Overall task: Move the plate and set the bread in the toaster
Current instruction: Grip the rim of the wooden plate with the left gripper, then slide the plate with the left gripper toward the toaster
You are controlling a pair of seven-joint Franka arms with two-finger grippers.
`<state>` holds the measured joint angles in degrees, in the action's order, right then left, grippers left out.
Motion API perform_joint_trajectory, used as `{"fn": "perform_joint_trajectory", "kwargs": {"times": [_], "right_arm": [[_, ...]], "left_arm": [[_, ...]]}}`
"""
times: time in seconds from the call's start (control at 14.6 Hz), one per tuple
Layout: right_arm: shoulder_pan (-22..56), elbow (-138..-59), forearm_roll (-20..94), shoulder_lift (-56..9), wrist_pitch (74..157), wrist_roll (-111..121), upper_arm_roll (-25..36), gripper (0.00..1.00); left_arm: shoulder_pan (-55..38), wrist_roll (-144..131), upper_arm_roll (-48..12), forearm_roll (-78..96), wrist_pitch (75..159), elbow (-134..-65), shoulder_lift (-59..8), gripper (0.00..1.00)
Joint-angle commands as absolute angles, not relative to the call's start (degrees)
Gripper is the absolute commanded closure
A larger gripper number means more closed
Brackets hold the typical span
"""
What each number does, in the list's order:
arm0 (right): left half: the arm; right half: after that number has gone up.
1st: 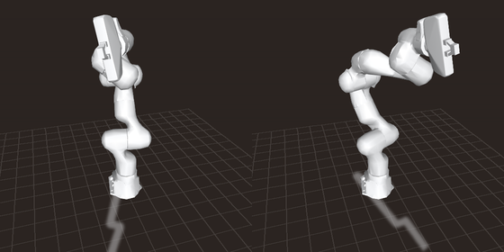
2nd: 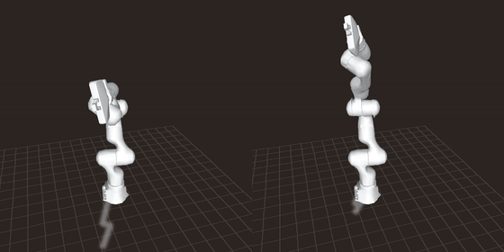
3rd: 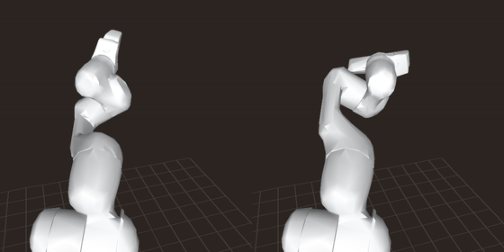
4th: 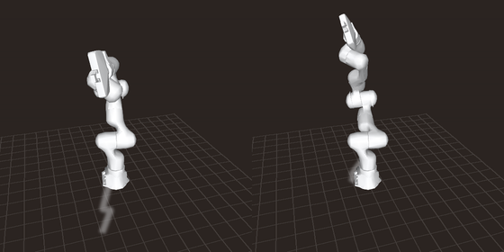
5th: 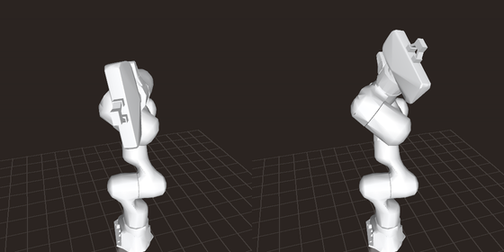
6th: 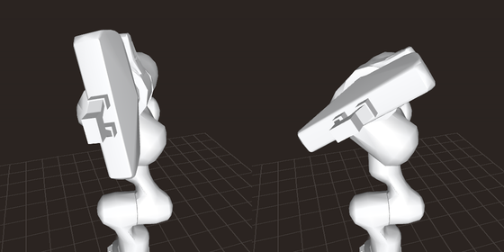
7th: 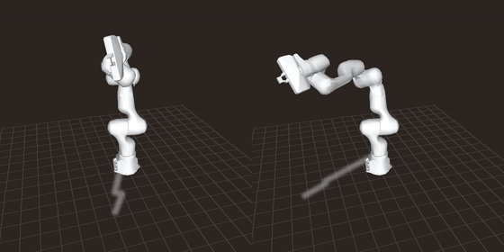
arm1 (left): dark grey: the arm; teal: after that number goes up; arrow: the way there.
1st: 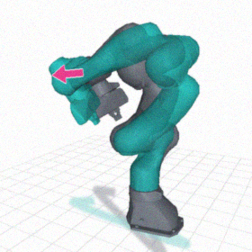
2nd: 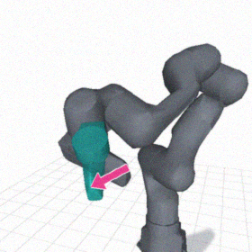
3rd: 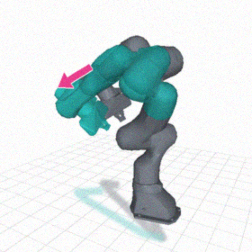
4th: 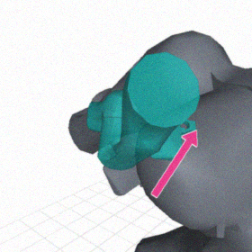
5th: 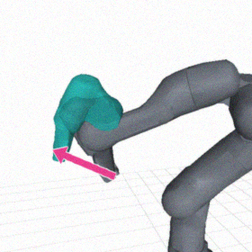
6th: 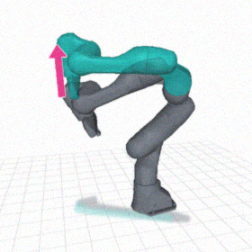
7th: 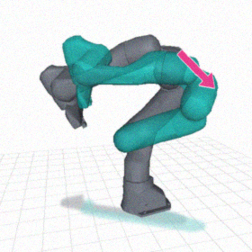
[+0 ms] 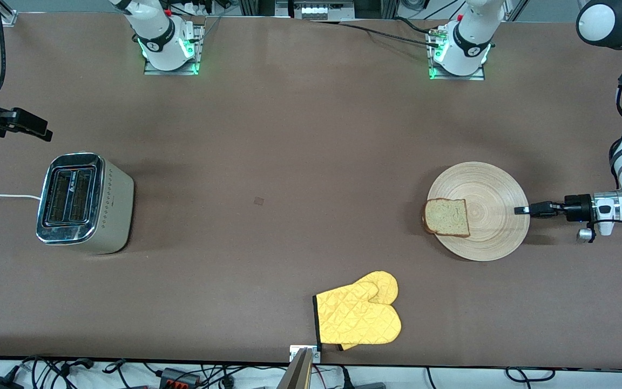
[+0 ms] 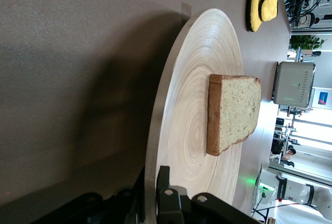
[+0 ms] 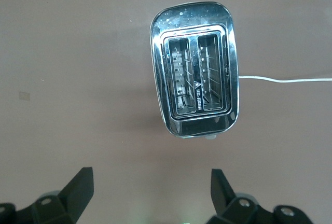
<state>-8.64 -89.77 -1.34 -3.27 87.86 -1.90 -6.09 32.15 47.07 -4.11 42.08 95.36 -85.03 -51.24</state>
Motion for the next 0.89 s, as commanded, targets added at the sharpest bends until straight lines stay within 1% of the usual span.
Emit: {"fn": "perform_joint_trajectory", "kwargs": {"times": [0.0,0.07,0.27,0.34,0.68,0.82], "right_arm": [[-9.1,-88.7,-1.2,-3.5,86.8,-1.2,-6.3,0.00],[-9.1,-88.7,-1.2,-3.5,86.8,-1.2,-6.3,0.00],[-9.1,-88.7,-1.2,-3.5,86.8,-1.2,-6.3,0.00],[-9.1,-88.7,-1.2,-3.5,86.8,-1.2,-6.3,0.00],[-9.1,-88.7,-1.2,-3.5,86.8,-1.2,-6.3,0.00],[-9.1,-88.7,-1.2,-3.6,86.8,-1.2,-6.3,0.00]], "left_arm": [[31.7,45.4,-4.3,42.5,95.5,-84.0,-50.4,0.99],[31.6,44.0,-5.3,42.5,95.1,-83.9,-49.9,0.99],[31.8,43.2,-8.8,42.5,88.6,-83.8,-49.8,0.99],[31.7,43.2,-10.6,42.5,88.1,-83.8,-49.8,0.99],[30.2,43.2,-21.5,43.2,88.8,-84.2,-50.3,0.99],[25.3,43.4,-22.2,43.4,91.8,-85.2,-50.2,0.98]]}}
